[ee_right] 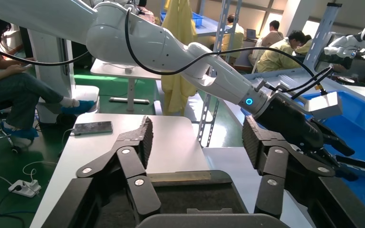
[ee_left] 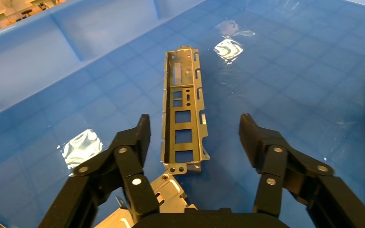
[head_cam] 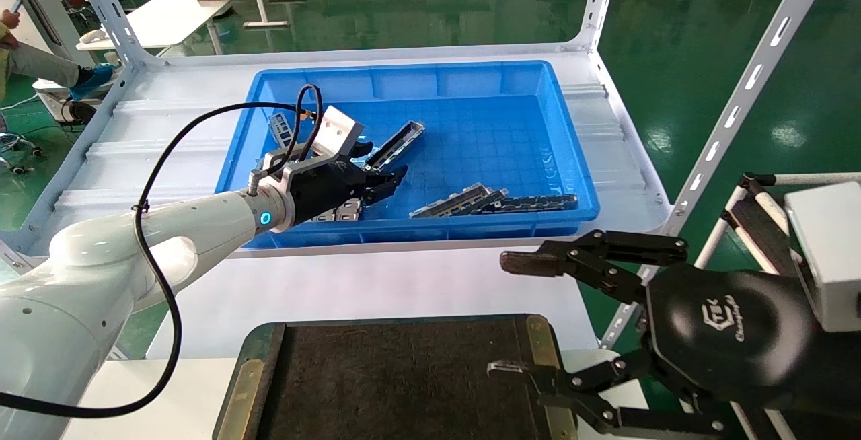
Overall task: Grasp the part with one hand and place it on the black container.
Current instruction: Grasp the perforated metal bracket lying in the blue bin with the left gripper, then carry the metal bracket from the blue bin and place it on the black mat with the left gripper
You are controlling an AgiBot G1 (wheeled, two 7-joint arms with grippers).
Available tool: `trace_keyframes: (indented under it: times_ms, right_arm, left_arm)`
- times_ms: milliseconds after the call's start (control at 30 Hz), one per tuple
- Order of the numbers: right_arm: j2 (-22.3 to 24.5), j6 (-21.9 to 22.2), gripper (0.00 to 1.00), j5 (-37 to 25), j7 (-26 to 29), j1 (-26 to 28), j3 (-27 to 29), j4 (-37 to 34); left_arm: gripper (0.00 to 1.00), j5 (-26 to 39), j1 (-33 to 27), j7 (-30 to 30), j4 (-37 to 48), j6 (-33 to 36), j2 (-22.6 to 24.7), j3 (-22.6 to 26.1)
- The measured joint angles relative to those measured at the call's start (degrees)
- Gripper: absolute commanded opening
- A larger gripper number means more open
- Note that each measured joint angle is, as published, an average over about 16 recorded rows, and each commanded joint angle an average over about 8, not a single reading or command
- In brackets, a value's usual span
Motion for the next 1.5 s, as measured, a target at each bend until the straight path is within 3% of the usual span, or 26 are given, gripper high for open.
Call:
trace_keyframes:
  times_ms: [500,867,1500]
  right_arm:
    - [0.0,0.0,0.00,0.0,0.0,0.0,0.0,0.0]
    - [0.0,0.0,0.00,0.0,0.0,0.0,-0.1,0.0]
    - [0.0,0.0,0.00,0.1,0.0,0.0,-0.1,0.0]
  left_arm:
    - [0.00,-2.5,0.2,0.7,-0.1,-0.3,-0.1,1.6]
    - [0.00,-4.4,-1.3,2.5,-0.6,3.4,-0.6,2.4]
    - [0.00,-7.9,-1.9,2.5,-2.9,31.7,-5.7,2.3]
